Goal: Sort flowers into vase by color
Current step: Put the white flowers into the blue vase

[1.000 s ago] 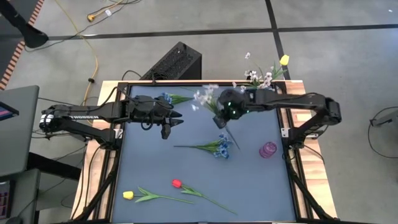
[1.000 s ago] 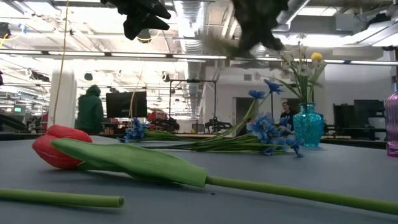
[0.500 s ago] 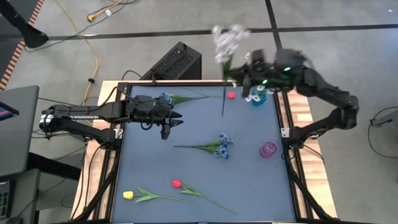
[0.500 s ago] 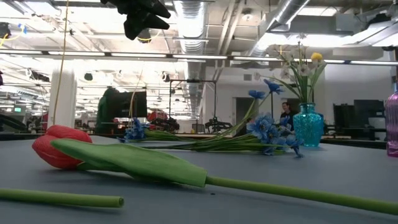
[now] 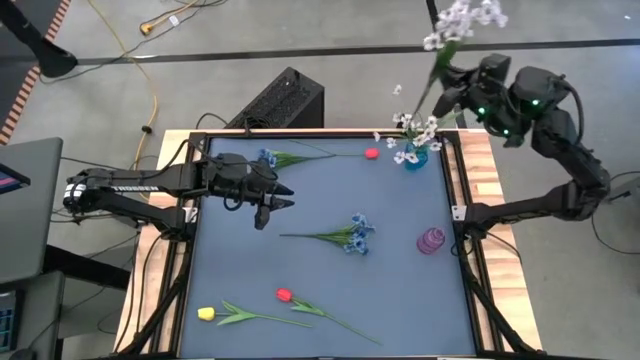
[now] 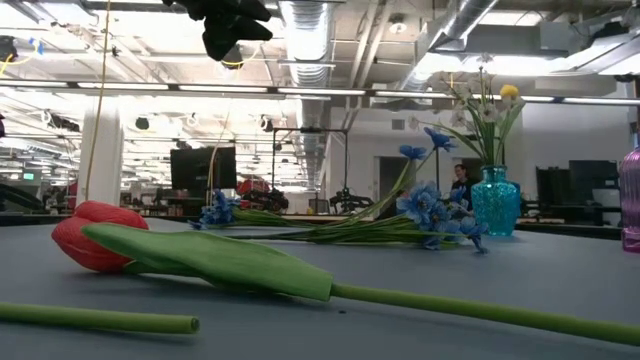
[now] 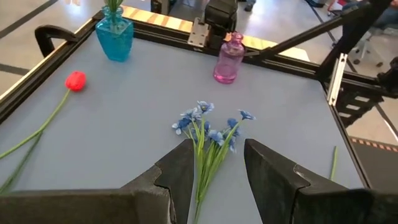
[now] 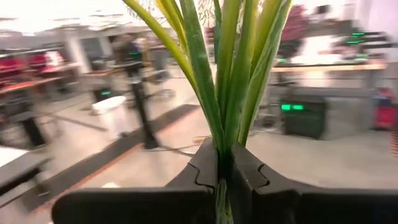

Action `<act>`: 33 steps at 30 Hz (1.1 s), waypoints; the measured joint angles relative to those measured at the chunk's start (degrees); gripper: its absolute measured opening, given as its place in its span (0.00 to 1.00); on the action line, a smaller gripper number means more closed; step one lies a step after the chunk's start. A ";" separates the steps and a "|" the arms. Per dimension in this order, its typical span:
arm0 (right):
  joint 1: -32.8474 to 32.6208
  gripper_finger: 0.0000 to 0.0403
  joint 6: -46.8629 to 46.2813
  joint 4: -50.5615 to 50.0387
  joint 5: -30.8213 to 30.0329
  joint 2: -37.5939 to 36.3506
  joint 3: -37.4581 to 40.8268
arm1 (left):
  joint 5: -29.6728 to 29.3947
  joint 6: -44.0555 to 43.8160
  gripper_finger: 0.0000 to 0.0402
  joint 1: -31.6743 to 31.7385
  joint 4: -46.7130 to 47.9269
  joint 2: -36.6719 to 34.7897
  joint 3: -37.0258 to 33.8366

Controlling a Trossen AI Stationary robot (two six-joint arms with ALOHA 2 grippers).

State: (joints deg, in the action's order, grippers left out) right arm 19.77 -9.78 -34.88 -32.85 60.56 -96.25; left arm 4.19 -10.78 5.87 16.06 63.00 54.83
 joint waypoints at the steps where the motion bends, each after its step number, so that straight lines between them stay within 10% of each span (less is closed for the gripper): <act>1: 0.00 0.10 -0.02 -0.40 -1.89 -0.53 0.43 | -0.01 0.31 0.32 0.00 0.01 0.00 0.00; 8: 0.00 0.10 0.98 3.06 -13.57 -7.95 12.69 | -6.52 -1.19 0.32 0.00 -0.15 0.00 0.00; 18: 2.68 0.10 11.34 34.51 -14.50 -27.57 36.95 | -14.17 -6.55 0.32 0.00 -0.53 0.00 0.00; 33: 6.11 0.10 15.23 43.57 -20.10 -37.07 58.97 | -15.80 -13.46 0.32 0.00 -0.56 0.00 0.00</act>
State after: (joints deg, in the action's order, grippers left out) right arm 25.88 5.45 8.69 -52.94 23.49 -37.28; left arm -11.62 -24.24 5.87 15.51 63.00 54.83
